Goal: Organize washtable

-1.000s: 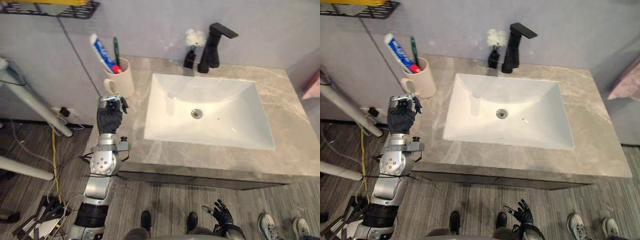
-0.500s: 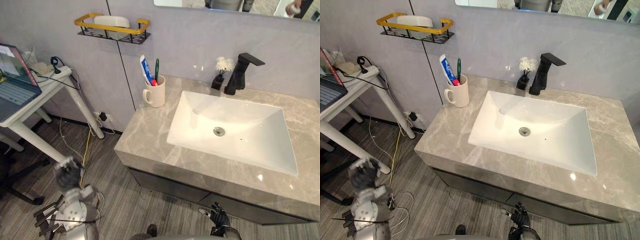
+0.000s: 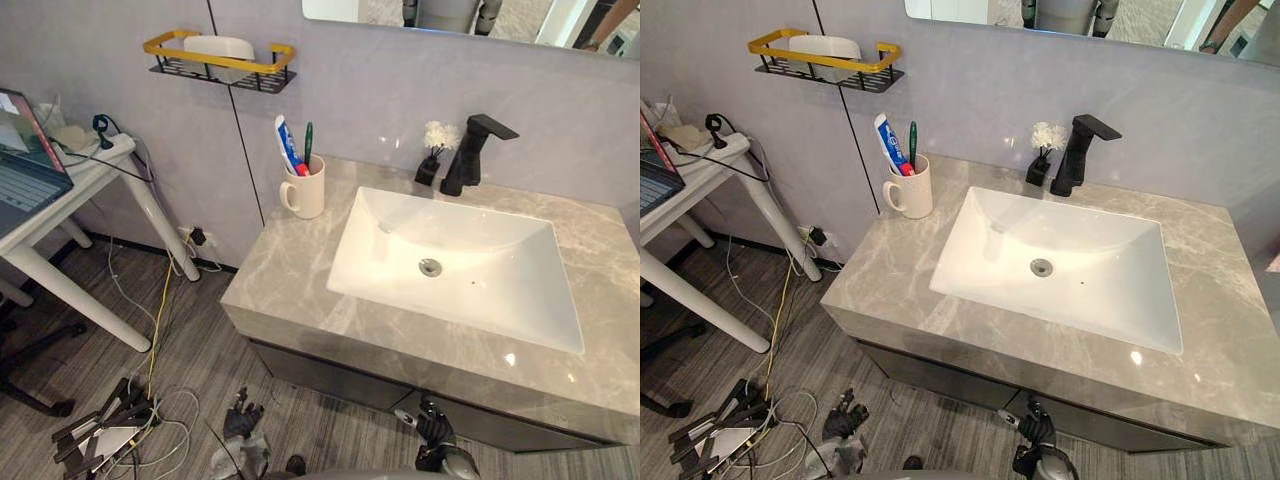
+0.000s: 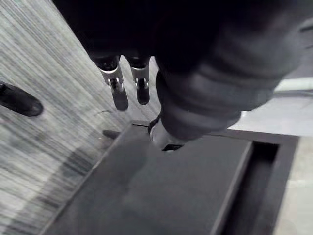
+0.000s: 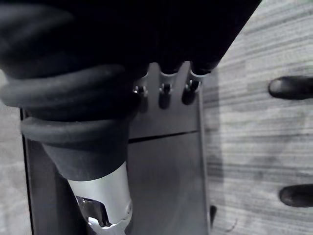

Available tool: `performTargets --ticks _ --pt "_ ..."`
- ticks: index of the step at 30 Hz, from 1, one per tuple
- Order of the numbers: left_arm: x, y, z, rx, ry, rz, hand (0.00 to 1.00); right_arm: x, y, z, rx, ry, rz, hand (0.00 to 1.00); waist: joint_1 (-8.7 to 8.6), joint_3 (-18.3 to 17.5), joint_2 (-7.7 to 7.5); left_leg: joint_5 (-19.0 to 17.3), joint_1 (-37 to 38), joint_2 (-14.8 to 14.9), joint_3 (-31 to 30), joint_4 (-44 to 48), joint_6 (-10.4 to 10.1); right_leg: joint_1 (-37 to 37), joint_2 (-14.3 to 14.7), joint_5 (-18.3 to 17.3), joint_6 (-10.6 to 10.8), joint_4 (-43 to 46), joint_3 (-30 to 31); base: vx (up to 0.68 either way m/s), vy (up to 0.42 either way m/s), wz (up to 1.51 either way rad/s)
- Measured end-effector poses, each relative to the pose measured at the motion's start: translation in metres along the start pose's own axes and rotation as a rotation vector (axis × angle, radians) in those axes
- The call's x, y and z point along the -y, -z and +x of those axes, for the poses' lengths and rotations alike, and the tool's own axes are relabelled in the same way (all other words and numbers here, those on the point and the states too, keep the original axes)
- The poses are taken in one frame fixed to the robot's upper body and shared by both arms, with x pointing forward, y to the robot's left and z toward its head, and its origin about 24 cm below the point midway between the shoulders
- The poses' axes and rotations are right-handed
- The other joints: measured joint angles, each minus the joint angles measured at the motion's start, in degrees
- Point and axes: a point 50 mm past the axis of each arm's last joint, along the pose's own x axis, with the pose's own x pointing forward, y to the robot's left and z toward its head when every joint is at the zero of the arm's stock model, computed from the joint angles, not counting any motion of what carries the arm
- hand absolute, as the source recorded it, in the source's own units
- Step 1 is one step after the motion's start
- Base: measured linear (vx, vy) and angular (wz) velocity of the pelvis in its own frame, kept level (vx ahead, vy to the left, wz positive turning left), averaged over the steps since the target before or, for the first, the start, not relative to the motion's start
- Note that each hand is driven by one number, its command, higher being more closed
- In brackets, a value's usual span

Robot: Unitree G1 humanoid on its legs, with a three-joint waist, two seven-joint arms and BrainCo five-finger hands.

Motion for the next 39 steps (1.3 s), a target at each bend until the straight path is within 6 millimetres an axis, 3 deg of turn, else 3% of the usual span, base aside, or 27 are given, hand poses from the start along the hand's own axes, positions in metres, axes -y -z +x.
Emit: performTargets --ticks 8,11,13,14,15,16,17,19,23,25,26,27,29,32,33,34,36,39 --pt "-0.007 0.003 0.007 -0.048 0.000 0.129 0.00 -0.002 0.004 0.004 -0.041 -0.004 -0.022 0.00 -0.53 0.90 -0.72 -0.64 0.38 0.32 4.03 0.02 -0.33 -1.95 0.73 0.84 -0.14 -0.33 4.73 0.01 0.001 -0.28" --pt "-0.005 0.002 0.008 -0.050 0.023 0.186 0.00 -0.003 -0.009 0.010 -0.011 -0.017 -0.056 0.00 -1.85 2.09 -0.27 -0.64 -0.47 -0.07 4.05 0.06 -0.23 -5.72 -0.02 -0.96 -0.10 5.08 7.06 -0.01 0.039 -0.19" --pt "0.001 0.002 0.009 -0.046 0.044 0.209 0.00 -0.002 -0.018 0.014 0.015 -0.021 -0.076 0.00 -2.04 3.13 0.10 -0.47 -1.59 -0.19 3.69 0.23 0.03 -9.85 -0.31 -3.89 -1.38 11.96 13.29 -0.05 0.040 0.06" --pt "0.002 0.000 0.010 -0.043 0.054 0.236 0.00 -0.002 -0.018 0.013 0.012 -0.021 -0.077 0.00 -2.34 3.43 -0.10 -0.32 -2.29 -0.24 1.75 0.71 0.26 -12.14 0.24 -7.07 -3.00 15.93 21.09 0.00 0.006 0.84" --pt "-0.001 -0.001 0.010 -0.041 0.049 0.257 0.00 -0.004 -0.015 0.013 0.001 -0.027 -0.078 0.00 -3.08 3.77 -0.99 -0.14 -3.21 -1.21 -1.08 1.27 0.34 -12.73 0.59 -9.62 -1.94 18.17 28.47 0.04 -0.017 1.18" --pt "-0.002 -0.004 0.012 -0.036 0.048 0.268 0.00 -0.006 -0.014 0.014 -0.009 -0.035 -0.089 0.00 -3.02 3.95 -2.14 0.02 -3.45 -1.68 -2.79 1.75 0.09 -12.64 0.64 -11.16 -1.18 19.47 31.69 0.05 -0.058 1.07" --pt "-0.003 -0.005 0.013 -0.036 0.045 0.276 0.00 -0.006 -0.012 0.014 -0.016 -0.039 -0.094 0.00 -2.90 4.11 -2.08 0.27 -3.78 -2.19 -4.02 1.98 -0.18 -12.60 0.73 -12.01 -0.91 20.18 32.51 0.00 -0.110 1.10" --pt "0.000 -0.007 0.014 -0.028 0.049 0.274 0.00 -0.011 -0.012 0.014 -0.017 -0.059 -0.111 0.00 -2.50 4.91 -2.11 1.04 -4.46 -2.20 -8.02 2.47 -1.32 -10.71 0.72 -14.67 -1.09 20.74 29.95 -0.03 -0.167 1.00" --pt "0.021 -0.011 0.015 -0.008 0.095 0.258 0.00 -0.013 -0.020 0.013 0.030 -0.091 -0.083 0.00 -2.22 7.16 1.18 3.19 -8.59 -0.11 -15.08 3.40 -3.94 -10.96 2.82 -16.19 -2.80 22.61 21.88 -0.09 -0.183 1.06" --pt "0.031 -0.013 0.014 0.010 0.121 0.246 0.00 -0.014 -0.026 0.013 0.055 -0.107 -0.069 0.00 -1.97 7.72 1.82 7.57 -11.40 -0.46 -14.44 2.99 -3.53 -12.88 2.58 -17.04 -3.86 25.21 17.89 -0.12 -0.112 1.04" --pt "0.037 -0.016 0.013 0.028 0.140 0.244 0.00 -0.015 -0.031 0.014 0.073 -0.108 -0.067 0.00 -2.57 7.90 1.49 14.58 -12.99 -1.03 -12.31 -0.62 -3.08 -14.09 0.99 -16.59 -4.94 25.03 14.94 -0.17 -0.027 1.32" --pt "0.042 -0.020 0.014 0.040 0.152 0.245 0.00 -0.017 -0.036 0.015 0.093 -0.111 -0.065 0.00 -3.23 8.45 1.08 11.45 -15.87 -0.86 -0.86 5.14 -2.21 -14.60 -0.09 -15.87 -5.60 24.18 11.84 -0.18 -0.044 1.40" --pt "0.047 -0.019 0.013 0.038 0.170 0.269 0.00 -0.018 -0.040 0.012 0.124 -0.108 -0.055 0.00 -3.91 8.82 0.47 -0.38 -16.29 1.52 17.87 19.77 2.99 -13.73 -1.96 -15.75 -5.75 25.37 7.04 -0.14 -0.051 1.15" --pt "0.051 -0.012 0.010 0.026 0.197 0.303 0.00 -0.014 -0.042 0.013 0.136 -0.094 -0.062 0.00 -5.56 8.64 1.45 -5.87 -12.68 2.24 21.70 21.86 2.11 -12.65 -3.03 -15.60 -5.45 25.53 2.81 -0.10 0.058 0.82" --pt "0.052 -0.010 0.009 0.020 0.206 0.319 0.00 -0.013 -0.045 0.014 0.141 -0.090 -0.067 0.00 -6.28 8.59 3.13 -6.24 -12.33 1.96 21.60 19.29 2.09 -12.64 -2.77 -15.27 -4.80 25.92 1.49 -0.11 0.140 0.63" --pt "0.051 -0.009 0.009 0.016 0.210 0.333 0.00 -0.011 -0.044 0.015 0.137 -0.085 -0.069 0.00 -6.37 8.51 3.34 -6.03 -11.82 1.36 21.33 17.11 2.24 -12.71 -2.35 -15.31 -4.40 25.57 1.18 -0.12 0.138 0.63" --pt "0.047 -0.005 0.009 0.003 0.219 0.390 0.00 -0.007 -0.035 0.014 0.102 -0.066 -0.058 0.00 -6.39 8.51 3.19 -0.86 -9.24 -1.43 19.27 7.61 2.83 -11.03 -2.18 -13.00 -3.05 21.57 -1.48 -0.10 0.110 0.65" --pt "0.035 0.000 0.008 -0.016 0.203 0.433 0.00 -0.007 -0.031 0.015 0.077 -0.061 -0.056 0.00 -6.17 8.65 3.89 3.52 -6.38 -2.80 16.44 0.08 3.40 -8.43 -1.18 -10.56 -2.23 17.36 -3.92 -0.10 0.102 0.48"
